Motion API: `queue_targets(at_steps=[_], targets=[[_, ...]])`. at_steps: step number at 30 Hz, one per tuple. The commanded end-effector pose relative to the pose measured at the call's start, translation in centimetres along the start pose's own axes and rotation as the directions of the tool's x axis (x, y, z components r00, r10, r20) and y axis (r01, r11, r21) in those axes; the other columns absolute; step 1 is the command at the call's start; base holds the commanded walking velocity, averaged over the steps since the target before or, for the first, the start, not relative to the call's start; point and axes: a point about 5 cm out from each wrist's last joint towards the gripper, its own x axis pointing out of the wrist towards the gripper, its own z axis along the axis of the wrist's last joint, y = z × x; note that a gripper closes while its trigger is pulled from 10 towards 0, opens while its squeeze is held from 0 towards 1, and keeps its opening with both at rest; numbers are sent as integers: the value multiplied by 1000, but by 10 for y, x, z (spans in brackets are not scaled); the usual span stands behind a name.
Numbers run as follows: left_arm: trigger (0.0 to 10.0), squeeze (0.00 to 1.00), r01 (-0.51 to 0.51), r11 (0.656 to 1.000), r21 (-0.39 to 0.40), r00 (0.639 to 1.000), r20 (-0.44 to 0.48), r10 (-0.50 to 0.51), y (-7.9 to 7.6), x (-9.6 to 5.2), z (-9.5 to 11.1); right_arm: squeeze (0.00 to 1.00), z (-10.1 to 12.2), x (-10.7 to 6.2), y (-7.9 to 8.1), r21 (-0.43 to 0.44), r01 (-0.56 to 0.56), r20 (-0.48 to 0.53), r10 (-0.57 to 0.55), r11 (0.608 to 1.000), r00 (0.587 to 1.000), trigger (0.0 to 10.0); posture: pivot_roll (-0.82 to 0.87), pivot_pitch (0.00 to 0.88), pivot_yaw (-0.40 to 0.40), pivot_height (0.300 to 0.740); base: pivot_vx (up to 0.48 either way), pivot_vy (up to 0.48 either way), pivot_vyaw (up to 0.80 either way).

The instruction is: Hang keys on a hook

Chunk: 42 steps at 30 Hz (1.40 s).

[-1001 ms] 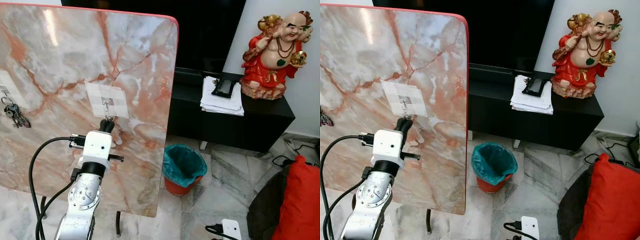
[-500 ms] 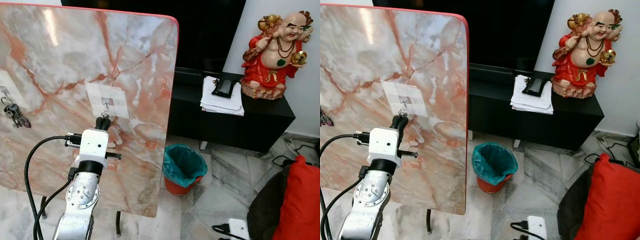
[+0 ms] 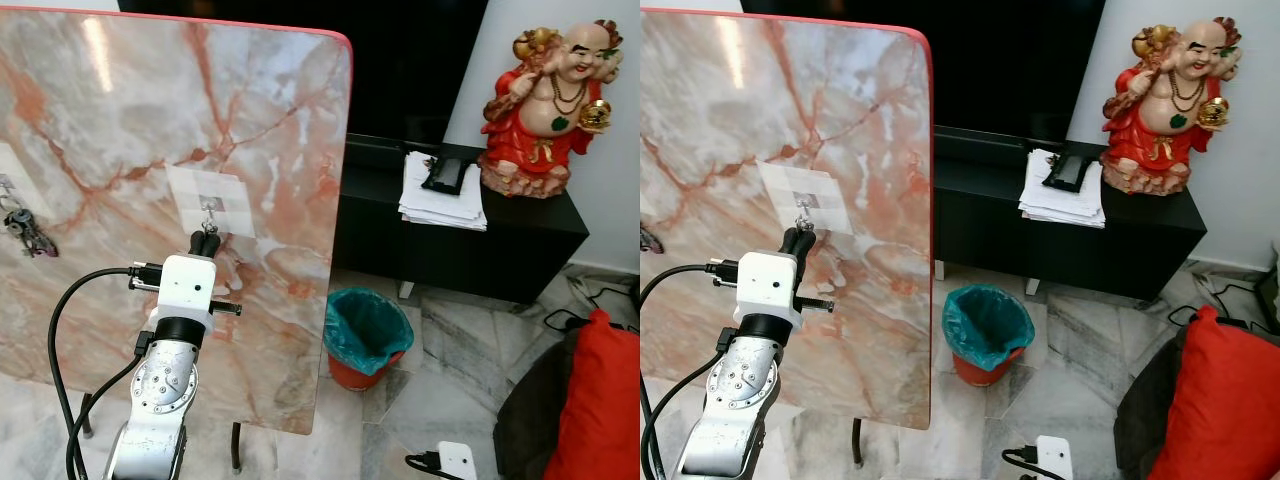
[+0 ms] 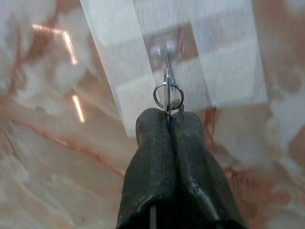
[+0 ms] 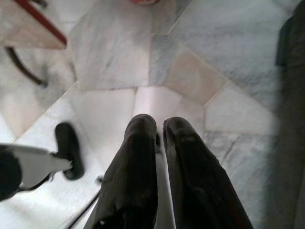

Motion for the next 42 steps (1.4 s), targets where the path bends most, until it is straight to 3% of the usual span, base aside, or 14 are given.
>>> queue_targets(at_steps=[1, 4, 12, 17, 22, 28, 34, 42], targets=[[10000, 0, 6, 1000, -1, 1000, 16, -6, 0, 3, 3, 0, 1, 0, 2, -2, 9, 1, -9, 1000, 1000, 10000, -12, 0, -88, 740, 0, 0, 0], [10000, 0, 7, 1000, 1, 1000, 13, -7, 0, 4, 2, 0, 2, 1, 4, -3, 7, 1, -7, 1000, 1000, 10000, -11, 0, -88, 740, 0, 0, 0], [10000, 0, 16, 1000, -1, 1000, 20, -16, -1, 5, 3, 0, 4, -4, -27, 0, 46, 3, -46, 999, 999, 10000, -11, 0, -88, 740, 0, 0, 0], [10000, 0, 17, 1000, 0, 999, 30, -17, -1, 7, 5, 0, 6, -6, -38, 10, 63, 15, -63, 998, 998, 10000, -11, 0, -88, 740, 0, 0, 0], [10000, 0, 18, 1000, 1, 999, 35, -18, -1, 8, 7, 0, 7, -6, -39, 10, 65, 18, -65, 998, 998, 10000, -12, 0, -87, 740, 0, 0, 0], [10000, 0, 24, 1000, -1, 999, 43, -24, -2, 9, 8, 0, 8, -4, -28, 9, 54, 22, -54, 999, 998, 10000, -12, 0, -87, 740, 0, 0, 0], [10000, 0, 31, 1000, -1, 998, 46, -31, -2, 9, 9, 0, 19, -2, -24, 45, 89, 85, -92, 995, 992, 10000, -11, 0, -86, 740, 0, 0, 0], [10000, 0, 37, 999, -5, 998, 47, -37, -3, 9, 10, 0, 45, -5, -41, 71, 171, 194, -182, 983, 964, 10000, -10, 0, -86, 740, 0, 0, 0]])
